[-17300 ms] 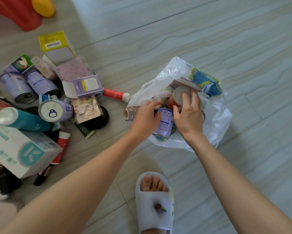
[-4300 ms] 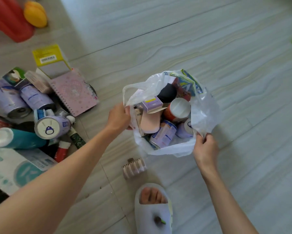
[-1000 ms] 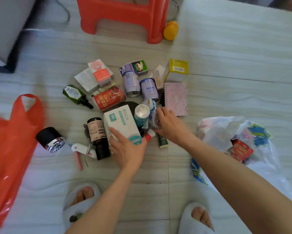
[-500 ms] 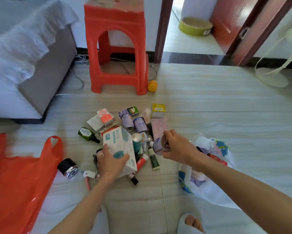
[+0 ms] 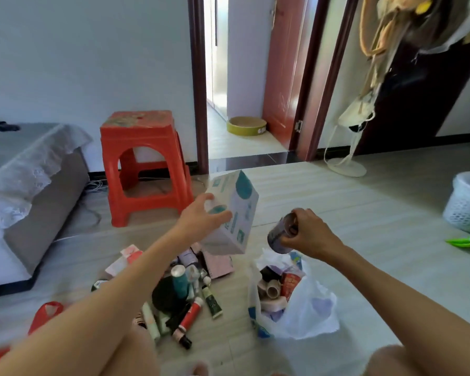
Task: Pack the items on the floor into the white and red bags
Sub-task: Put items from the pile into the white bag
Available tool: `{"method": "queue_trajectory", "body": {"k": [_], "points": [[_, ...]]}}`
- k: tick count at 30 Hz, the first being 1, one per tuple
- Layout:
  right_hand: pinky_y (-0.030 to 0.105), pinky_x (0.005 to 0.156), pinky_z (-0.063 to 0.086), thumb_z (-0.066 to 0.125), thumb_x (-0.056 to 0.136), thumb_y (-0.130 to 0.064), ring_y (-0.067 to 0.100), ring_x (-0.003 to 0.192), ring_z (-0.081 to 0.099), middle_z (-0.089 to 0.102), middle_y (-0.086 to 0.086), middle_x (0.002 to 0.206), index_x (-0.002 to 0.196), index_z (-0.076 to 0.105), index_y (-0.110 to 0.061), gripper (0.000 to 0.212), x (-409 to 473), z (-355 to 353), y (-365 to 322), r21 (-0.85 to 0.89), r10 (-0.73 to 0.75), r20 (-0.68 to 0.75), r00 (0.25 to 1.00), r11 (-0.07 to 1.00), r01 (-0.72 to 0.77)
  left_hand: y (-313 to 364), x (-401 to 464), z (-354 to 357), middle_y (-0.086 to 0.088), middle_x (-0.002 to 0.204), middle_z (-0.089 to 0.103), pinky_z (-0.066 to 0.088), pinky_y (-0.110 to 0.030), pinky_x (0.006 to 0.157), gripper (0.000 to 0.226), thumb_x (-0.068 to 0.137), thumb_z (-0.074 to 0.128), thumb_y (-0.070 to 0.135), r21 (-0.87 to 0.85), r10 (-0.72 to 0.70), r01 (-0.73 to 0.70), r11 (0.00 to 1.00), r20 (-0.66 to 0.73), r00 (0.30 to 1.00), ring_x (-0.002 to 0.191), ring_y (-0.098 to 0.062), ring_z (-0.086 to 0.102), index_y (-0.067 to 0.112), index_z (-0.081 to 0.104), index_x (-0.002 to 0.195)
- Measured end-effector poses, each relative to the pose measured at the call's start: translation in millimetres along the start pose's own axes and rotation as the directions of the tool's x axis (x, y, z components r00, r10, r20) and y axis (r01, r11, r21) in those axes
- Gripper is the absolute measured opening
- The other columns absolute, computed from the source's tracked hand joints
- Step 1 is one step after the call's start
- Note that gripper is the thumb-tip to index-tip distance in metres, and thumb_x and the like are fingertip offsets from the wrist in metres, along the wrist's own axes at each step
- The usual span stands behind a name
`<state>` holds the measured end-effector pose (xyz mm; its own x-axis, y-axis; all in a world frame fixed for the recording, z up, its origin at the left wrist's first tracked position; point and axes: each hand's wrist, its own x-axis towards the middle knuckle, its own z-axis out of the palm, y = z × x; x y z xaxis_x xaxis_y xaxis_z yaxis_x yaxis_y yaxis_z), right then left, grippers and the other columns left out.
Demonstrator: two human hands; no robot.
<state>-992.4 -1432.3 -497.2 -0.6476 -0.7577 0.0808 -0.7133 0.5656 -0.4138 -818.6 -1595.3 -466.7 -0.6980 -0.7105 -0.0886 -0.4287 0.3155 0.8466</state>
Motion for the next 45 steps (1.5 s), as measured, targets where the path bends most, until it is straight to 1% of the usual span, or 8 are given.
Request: {"method": "queue_trajectory", "body": {"k": [3,10,15,21,26,30,39,45], "points": [[0.023,0.078,0.037,0.072,0.072,-0.033,0.023,0.102,0.051,0.051,0.009,0.118,0.12,0.047,-0.01,0.059,-6.4,0.8,28.0,0.001,0.07,-0.01,0.997,0.998,-0.07,-2.4,8.7,35.2,-0.003,0.103,0.054,0.045,-0.02,0.056,0.058,0.083,0.062,0.029,-0.14,-0.076,0.092,0.986,0.113,0.991,0.076,-0.009,0.057,0.02,0.037,0.134],[0.025,0.074,0.036,0.073,0.069,-0.031,0.026,0.1,0.053,0.056,0.012,0.112,0.11,0.052,-0.01,0.051,17.5,60.8,126.2,0.096,0.327,0.042,0.944,0.939,-0.329,-40.3,69.7,127.5,-0.006,0.084,0.064,0.049,-0.027,0.063,0.017,0.084,0.057,0.03,0.004,-0.308,0.327,0.945,0.346,0.886,0.067,-0.017,0.059,0.017,0.06,0.094],[0.026,0.077,0.038,0.074,0.072,-0.031,0.03,0.103,0.054,0.059,0.014,0.113,0.114,0.053,-0.008,0.052,58.8,108.2,164.2,0.296,0.51,-0.055,0.859,0.83,-0.474,-71.9,106.8,194.8,-0.008,0.076,0.06,0.047,-0.027,0.062,0.02,0.078,0.059,0.034,0.046,-0.461,0.497,0.867,0.457,0.761,0.065,-0.023,0.057,0.013,0.058,0.079],[0.028,0.08,0.039,0.067,0.075,-0.029,0.031,0.106,0.052,0.056,0.016,0.115,0.115,0.05,-0.005,0.049,91.7,166.9,180.2,0.315,0.57,0.031,0.821,0.774,-0.549,-105.4,132.5,237.5,0.0,0.061,0.043,0.027,-0.026,0.051,0.039,0.053,0.05,0.055,0.172,-0.407,0.37,0.913,0.325,0.854,0.059,-0.019,0.041,0.018,0.042,0.062],[0.032,0.081,0.04,0.067,0.075,-0.029,0.036,0.105,0.05,0.05,0.019,0.115,0.113,0.047,-0.003,0.051,71.9,175.0,211.2,0.093,0.646,0.125,0.753,0.748,-0.657,-107.2,139.3,256.4,-0.001,0.088,0.055,0.044,-0.03,0.068,0.039,0.076,0.058,0.048,0.322,-0.313,0.221,0.921,0.272,0.91,0.084,-0.022,0.053,0.018,0.053,0.099],[0.032,0.087,0.038,0.069,0.072,-0.031,0.035,0.105,0.046,0.05,0.016,0.114,0.115,0.048,-0.007,0.053,50.5,181.3,232.3,-0.048,0.613,0.164,0.773,0.787,-0.615,-102.6,135.5,277.9,-0.008,0.11,0.057,0.046,-0.037,0.086,0.063,0.067,0.055,0.059,0.442,-0.188,0.03,0.896,0.317,0.93,0.103,-0.027,0.05,0.02,0.052,0.116],[0.022,0.078,0.034,0.075,0.071,-0.028,0.024,0.104,0.053,0.058,0.008,0.114,0.12,0.051,-0.013,0.058,59.1,201.9,232.9,0.34,0.582,0.132,0.802,0.734,-0.589,-134.2,143.5,272.9,-0.006,0.119,0.053,0.032,-0.035,0.092,0.051,0.077,0.054,0.056,0.551,-0.021,-0.106,0.828,0.219,0.976,0.112,-0.025,0.041,0.024,0.05,0.116],[0.025,0.066,0.032,0.062,0.085,-0.028,0.02,0.088,0.052,0.06,0.004,0.095,0.106,0.055,-0.01,0.028,47.4,208.0,238.4,0.451,0.653,0.135,0.745,0.629,-0.633,-166.4,135.9,257.5,0.007,0.143,0.035,0.003,-0.045,0.097,0.085,0.059,0.011,0.079,0.684,0.075,-0.25,0.685,0.275,0.958,0.134,-0.023,0.007,0.037,0.04,0.126]]}}
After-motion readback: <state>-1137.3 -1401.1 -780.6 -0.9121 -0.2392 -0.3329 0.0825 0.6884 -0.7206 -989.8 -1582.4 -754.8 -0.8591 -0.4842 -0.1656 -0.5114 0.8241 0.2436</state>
